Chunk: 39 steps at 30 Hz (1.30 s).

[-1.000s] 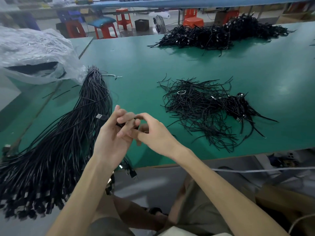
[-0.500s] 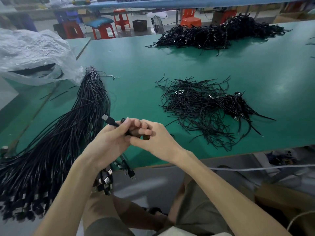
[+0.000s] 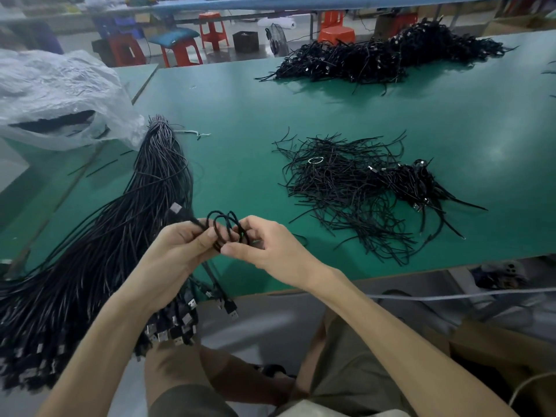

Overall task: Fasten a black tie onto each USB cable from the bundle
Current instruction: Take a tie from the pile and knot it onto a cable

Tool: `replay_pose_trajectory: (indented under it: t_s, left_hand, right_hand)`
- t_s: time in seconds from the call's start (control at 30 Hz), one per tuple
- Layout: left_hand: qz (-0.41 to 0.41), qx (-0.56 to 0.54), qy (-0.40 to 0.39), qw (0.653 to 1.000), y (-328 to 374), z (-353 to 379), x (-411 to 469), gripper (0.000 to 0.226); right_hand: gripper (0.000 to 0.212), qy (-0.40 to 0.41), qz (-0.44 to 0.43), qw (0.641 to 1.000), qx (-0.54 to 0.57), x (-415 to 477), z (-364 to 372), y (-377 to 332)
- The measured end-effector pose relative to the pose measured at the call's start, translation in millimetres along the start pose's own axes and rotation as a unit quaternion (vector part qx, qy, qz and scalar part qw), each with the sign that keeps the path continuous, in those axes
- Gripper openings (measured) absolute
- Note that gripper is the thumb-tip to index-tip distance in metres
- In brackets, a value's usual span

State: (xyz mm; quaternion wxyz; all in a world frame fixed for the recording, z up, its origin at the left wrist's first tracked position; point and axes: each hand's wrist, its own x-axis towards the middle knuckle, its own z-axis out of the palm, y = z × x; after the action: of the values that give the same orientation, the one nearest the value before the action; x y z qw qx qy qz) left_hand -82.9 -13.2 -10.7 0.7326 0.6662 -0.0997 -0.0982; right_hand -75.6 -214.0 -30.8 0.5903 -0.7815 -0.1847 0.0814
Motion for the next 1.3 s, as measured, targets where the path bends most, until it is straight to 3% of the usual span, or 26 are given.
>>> replay_pose_trajectory:
  t_s: [0.2,0.43,0.57,0.7,0.8,1.0,1.13,1.3]
  left_hand:
    - [-0.027,-0.021,-0.026,0.999,2,9,4,0.027]
    - [0.008,0.060,0.041,0.997,-1,18,8,0.011]
    - [0.019,0.105,0.027,0.994,-2,16,9,0.006]
    - [0.025,0.120,0.023,0.992,-7,16,8,0.019]
    - [0.016,0.114,0.023,0.993,-8,14,9,0.017]
    - [0.031,0.094,0.056,0.994,-13,17,11,0.012]
    - [0.035,0.098,0.104,0.989,-20,23,15,0.011]
    - [-0.012,0.126,0.118,0.985,-22,22,20,0.029]
  right_hand:
    - [0.043,-0.010,0.021,0.999,-0.036,3,-4,8]
    - [0.040,-0.055,0.045,0.996,-0.053,-1,-4,8]
    - [0.034,-0.084,0.053,0.993,-0.058,-2,-6,5]
    - [0.030,-0.088,0.040,0.992,-0.074,-2,-6,1]
    - [0.032,-0.092,0.057,0.989,-0.105,-3,-7,-1]
    - [0.032,-0.060,0.068,0.990,-0.109,-5,-7,0]
    - [0.017,-0.004,0.036,0.999,-0.014,-5,-2,0]
    - [0.010,0.021,0.037,0.990,-0.132,-7,-7,7]
